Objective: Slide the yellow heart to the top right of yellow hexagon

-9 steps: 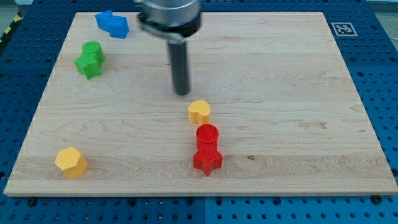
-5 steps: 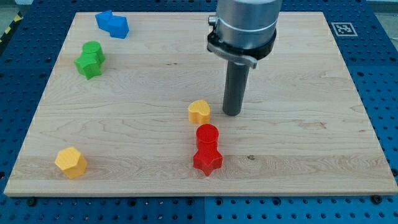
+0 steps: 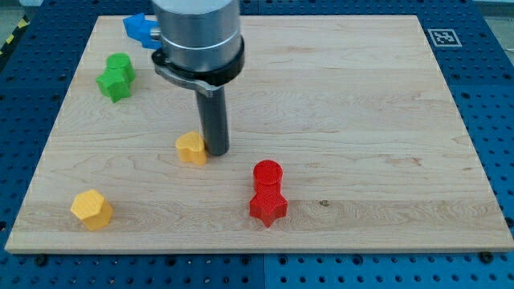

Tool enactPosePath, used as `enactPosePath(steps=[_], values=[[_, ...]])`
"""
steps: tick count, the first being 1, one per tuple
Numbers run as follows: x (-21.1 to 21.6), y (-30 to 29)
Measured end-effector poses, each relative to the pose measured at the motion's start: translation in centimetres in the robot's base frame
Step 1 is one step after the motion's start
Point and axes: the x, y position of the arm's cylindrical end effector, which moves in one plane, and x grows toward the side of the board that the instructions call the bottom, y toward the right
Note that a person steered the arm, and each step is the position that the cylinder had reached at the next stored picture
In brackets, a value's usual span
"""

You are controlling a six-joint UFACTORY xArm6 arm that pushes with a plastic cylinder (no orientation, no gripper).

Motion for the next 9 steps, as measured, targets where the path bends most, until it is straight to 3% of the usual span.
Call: enactPosePath(steps=[3,9], values=[[-2.8,-1.3],[2.8,-4.3]])
